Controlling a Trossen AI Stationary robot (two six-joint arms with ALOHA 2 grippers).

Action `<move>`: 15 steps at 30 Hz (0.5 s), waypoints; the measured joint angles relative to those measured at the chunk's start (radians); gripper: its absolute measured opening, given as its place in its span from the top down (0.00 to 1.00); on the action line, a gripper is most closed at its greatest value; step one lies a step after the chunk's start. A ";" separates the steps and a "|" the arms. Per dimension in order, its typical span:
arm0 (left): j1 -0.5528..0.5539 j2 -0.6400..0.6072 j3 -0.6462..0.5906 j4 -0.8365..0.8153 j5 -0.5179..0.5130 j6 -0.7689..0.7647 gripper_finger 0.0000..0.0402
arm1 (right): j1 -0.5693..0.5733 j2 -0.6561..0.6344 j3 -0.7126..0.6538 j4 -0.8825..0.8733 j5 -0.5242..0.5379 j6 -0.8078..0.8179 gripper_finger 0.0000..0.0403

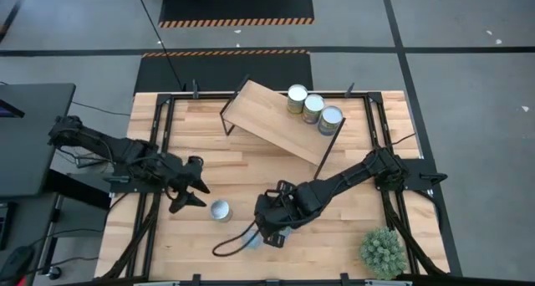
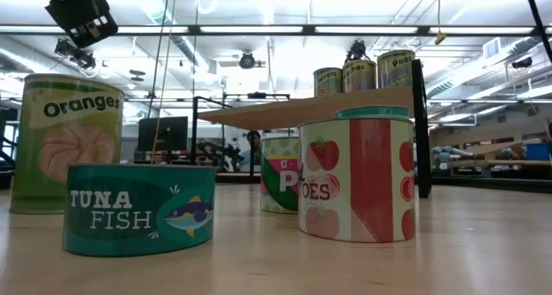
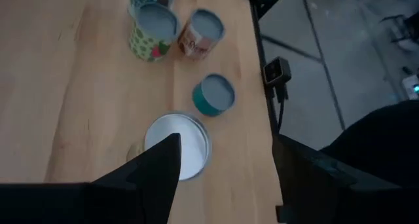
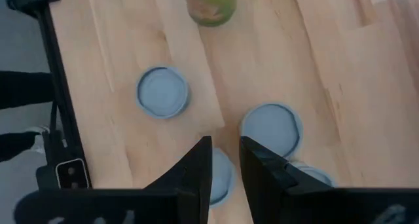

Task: Pick and place cans onto a shelf
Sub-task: Put the canned oranges on the shelf

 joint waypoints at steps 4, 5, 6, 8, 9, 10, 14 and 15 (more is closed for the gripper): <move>-0.050 0.065 0.077 -0.051 -0.041 -0.006 0.39 | 0.023 0.000 -0.023 0.002 0.025 0.008 0.83; -0.060 0.084 0.098 -0.074 -0.053 -0.006 0.39 | 0.028 -0.002 -0.026 0.003 0.026 0.008 0.84; -0.069 0.102 0.119 -0.090 -0.065 -0.006 0.39 | 0.033 -0.002 -0.026 0.000 0.026 0.008 0.85; -0.080 0.137 0.160 -0.120 -0.094 -0.006 0.39 | 0.042 -0.003 -0.026 0.000 0.025 0.008 0.87; -0.082 0.154 0.178 -0.136 -0.109 -0.006 0.39 | 0.046 -0.003 -0.027 -0.001 0.025 0.008 0.88; -0.085 0.172 0.195 -0.143 -0.124 -0.006 0.39 | 0.050 -0.003 -0.027 -0.001 0.025 0.008 0.89; -0.085 0.232 0.239 -0.158 -0.149 -0.027 0.38 | 0.062 -0.006 -0.027 -0.001 0.026 0.003 0.92; -0.085 0.244 0.248 -0.158 -0.151 -0.029 0.38 | 0.063 -0.006 -0.027 -0.001 0.026 -0.004 0.92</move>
